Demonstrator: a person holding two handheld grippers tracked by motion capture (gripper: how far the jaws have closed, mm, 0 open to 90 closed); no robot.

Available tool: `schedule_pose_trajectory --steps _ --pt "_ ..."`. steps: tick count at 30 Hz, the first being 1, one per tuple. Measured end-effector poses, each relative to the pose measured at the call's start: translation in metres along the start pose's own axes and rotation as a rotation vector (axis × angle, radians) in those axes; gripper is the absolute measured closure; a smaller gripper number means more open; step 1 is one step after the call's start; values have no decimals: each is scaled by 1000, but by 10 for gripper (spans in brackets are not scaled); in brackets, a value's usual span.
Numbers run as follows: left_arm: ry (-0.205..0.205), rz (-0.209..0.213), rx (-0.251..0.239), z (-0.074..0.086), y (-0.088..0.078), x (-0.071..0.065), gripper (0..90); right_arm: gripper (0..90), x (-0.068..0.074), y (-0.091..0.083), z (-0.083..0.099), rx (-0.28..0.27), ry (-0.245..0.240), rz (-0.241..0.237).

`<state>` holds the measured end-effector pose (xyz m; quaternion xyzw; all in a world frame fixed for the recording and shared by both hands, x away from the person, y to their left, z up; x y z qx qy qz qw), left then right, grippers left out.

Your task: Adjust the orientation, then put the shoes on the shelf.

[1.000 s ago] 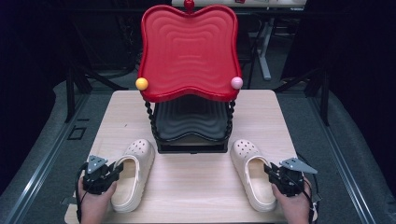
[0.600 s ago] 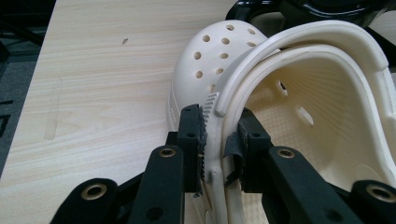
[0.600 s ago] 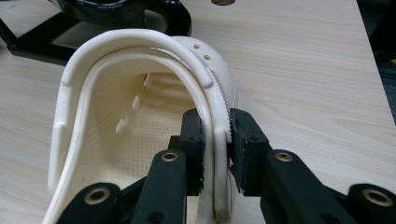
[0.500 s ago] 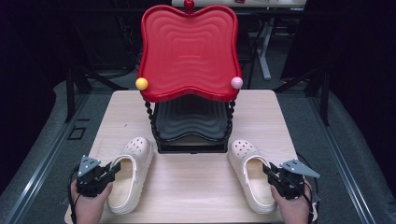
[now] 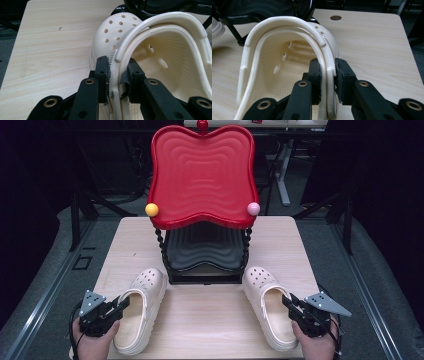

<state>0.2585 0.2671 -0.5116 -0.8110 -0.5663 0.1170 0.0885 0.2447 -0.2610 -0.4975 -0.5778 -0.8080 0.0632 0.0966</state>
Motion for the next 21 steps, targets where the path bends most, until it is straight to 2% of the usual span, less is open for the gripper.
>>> schedule_pose_trajectory --steps 4,10,15,16,21 --pt "-17 12 -5 0 -5 -1 751 759 3 -3 -4 -20 6 -10" --pt "-13 24 -14 -3 -10 -5 752 758 4 -7 -8 -29 2 -11" --pt "-3 43 -23 -6 -13 -11 752 759 8 -16 -10 -53 6 -25" --pt "-2 59 -28 -7 -14 -15 752 759 11 -19 -11 -61 6 -27" --pt "4 84 -36 -9 -17 -24 752 759 19 -22 -16 -74 -3 -54"
Point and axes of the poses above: each handheld gripper's, and its own axes: y roughly forward along the jaws, z roughly out of its underside, x roughly to its left, the point moved 2 cm from there along y, roughly forward along the jaws, and after that the axes turned 15 degrees about -x, right-handed, at the moved point
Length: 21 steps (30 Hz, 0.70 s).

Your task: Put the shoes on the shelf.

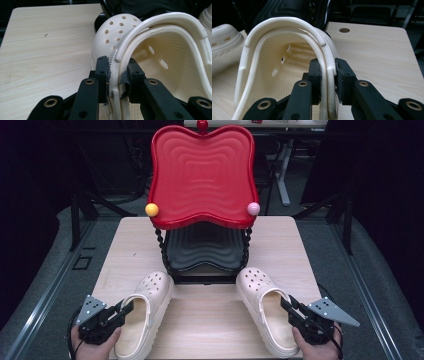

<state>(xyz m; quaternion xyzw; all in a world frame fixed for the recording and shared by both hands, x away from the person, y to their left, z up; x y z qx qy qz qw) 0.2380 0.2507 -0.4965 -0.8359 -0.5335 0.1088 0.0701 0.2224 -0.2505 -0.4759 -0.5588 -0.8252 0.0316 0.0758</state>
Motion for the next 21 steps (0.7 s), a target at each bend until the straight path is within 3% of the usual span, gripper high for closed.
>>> schedule_pose_trajectory --steps 8,16,21 --pt "16 53 3 -4 5 -15 753 759 19 8 -2 -15 5 -62" --pt "53 103 -30 -18 19 -32 755 758 30 20 -11 -35 1 -89" --pt "59 113 -61 -30 28 -40 756 758 37 33 -18 -43 -4 -102"
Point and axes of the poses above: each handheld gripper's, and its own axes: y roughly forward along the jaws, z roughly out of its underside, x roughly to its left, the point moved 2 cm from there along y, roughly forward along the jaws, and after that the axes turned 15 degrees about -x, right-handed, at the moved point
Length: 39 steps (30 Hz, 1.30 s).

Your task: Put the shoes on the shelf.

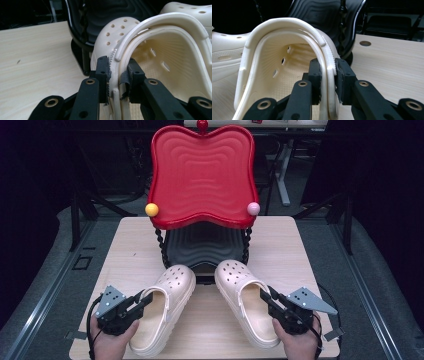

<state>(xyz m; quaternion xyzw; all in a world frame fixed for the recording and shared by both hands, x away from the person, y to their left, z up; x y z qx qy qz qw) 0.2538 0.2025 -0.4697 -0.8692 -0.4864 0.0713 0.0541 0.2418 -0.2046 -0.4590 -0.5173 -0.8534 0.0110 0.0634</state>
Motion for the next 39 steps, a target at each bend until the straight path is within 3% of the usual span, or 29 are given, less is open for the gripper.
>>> schedule_pose_trajectory --steps 5,14,29,35,39 --pt "32 -1 -11 -10 11 -6 756 758 4 11 -6 -11 -8 -11" --pt "40 -2 -29 -21 38 -9 756 758 10 35 -12 -29 -4 -21" --pt "49 -45 -35 -30 70 -4 755 756 7 64 -12 -40 3 18" --pt "47 -39 -52 -36 77 -5 755 755 11 77 -11 -52 -6 35" --pt "77 -43 -59 -39 85 -11 753 754 15 83 -9 -54 -13 48"
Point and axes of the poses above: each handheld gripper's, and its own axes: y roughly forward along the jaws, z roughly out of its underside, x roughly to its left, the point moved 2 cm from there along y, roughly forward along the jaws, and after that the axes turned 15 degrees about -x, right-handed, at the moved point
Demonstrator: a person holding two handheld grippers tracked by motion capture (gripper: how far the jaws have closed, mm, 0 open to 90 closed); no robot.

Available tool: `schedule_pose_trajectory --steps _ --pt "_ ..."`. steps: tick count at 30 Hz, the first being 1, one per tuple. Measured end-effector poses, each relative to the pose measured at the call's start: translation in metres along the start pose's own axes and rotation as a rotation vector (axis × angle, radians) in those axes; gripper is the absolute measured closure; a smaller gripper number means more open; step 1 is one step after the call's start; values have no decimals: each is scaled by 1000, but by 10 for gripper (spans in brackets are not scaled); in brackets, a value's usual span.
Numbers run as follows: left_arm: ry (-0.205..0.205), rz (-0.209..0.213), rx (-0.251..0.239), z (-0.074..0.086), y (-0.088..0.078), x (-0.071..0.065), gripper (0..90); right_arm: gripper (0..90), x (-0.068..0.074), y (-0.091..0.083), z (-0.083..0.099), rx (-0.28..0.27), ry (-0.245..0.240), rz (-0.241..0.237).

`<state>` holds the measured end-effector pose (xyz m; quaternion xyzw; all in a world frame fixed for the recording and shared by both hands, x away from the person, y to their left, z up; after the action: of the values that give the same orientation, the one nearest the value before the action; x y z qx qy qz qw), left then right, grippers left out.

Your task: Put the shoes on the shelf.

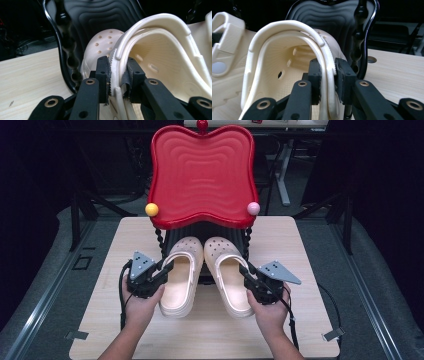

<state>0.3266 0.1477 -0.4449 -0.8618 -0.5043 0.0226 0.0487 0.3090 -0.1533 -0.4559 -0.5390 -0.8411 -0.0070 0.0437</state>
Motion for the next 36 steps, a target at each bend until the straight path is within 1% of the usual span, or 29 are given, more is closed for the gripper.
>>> schedule_pose_trajectory --steps 1,3,5,6,8,10,11,12,13,15,16,17,18,19,20,21,23,24,25,26,27,28,29,30,31,32,33,35,36 --pt "13 -2 3 0 1 -1 752 753 3 3 2 -13 -9 13" --pt "18 -4 1 2 1 -3 752 752 4 3 3 -15 -3 20" --pt "36 -15 0 9 -1 -5 750 748 6 4 7 -16 -6 33" --pt "36 -15 0 9 -1 -5 749 746 7 5 9 -8 -13 34" --pt "29 -18 -10 15 -3 -6 747 745 7 5 11 1 -12 38" --pt "31 -23 -13 18 -4 -9 741 743 7 4 14 -1 -10 37" --pt "36 -28 -11 21 -4 -11 735 738 7 4 18 15 -8 33" --pt "40 -33 -12 23 -3 -14 735 738 7 4 18 15 -8 33" --pt "50 -45 -18 24 -4 -16 727 729 8 4 21 12 0 9" --pt "52 -53 -15 24 -3 -18 727 728 10 4 23 13 -10 5" --pt "54 -65 -12 24 -4 -19 727 722 14 4 24 21 -40 3" --pt "51 -70 -8 24 -4 -18 726 717 16 5 24 29 -54 0" --pt "43 -75 -10 25 -5 -18 723 715 16 5 25 35 -65 -5" --pt "43 -75 -10 25 -5 -18 715 715 16 5 25 35 -65 -5" --pt "17 -90 -4 29 -5 -16 696 714 17 7 27 51 -79 0" --pt "17 -90 -4 29 -5 -16 679 708 17 7 28 61 -76 -4" --pt "-12 -107 6 37 -3 -15 652 712 15 7 28 63 -71 0" --pt "-11 -115 5 38 -2 -16 648 713 14 8 28 62 -59 3" --pt "-11 -115 5 38 -2 -16 647 713 14 8 28 62 -59 3" --pt "-8 -117 9 38 -1 -17 647 714 14 8 28 60 -43 -2" --pt "-7 -119 6 37 -1 -18 650 715 14 8 27 69 -32 -9" --pt "-6 -113 6 37 0 -18 660 716 14 9 26 63 -7 -14" --pt "-10 -111 5 37 1 -18 660 716 14 9 26 63 -7 -14" --pt "-12 -108 6 36 3 -19 668 717 15 9 26 74 11 -25" --pt "-15 -105 5 35 4 -20 669 717 16 10 26 70 19 -31" --pt "-12 -104 5 34 7 -21 669 717 16 11 26 70 21 -33" --pt "5 -100 14 33 12 -25 669 717 17 11 26 65 28 -39" --pt "9 -99 13 32 15 -25 669 717 19 12 26 62 28 -36" --pt "6 -109 3 30 17 -25 674 717 20 15 24 50 19 -35"
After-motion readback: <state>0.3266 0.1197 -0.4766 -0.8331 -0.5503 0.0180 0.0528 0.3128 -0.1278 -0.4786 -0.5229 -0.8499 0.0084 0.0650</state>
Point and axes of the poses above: each handheld gripper's, and its own axes: y roughly forward along the jaws, z roughly out of its underside, x roughly to its left, the point moved 2 cm from there along y, roughly forward along the jaws, and after that the axes turned 15 degrees about -x, right-handed, at the moved point
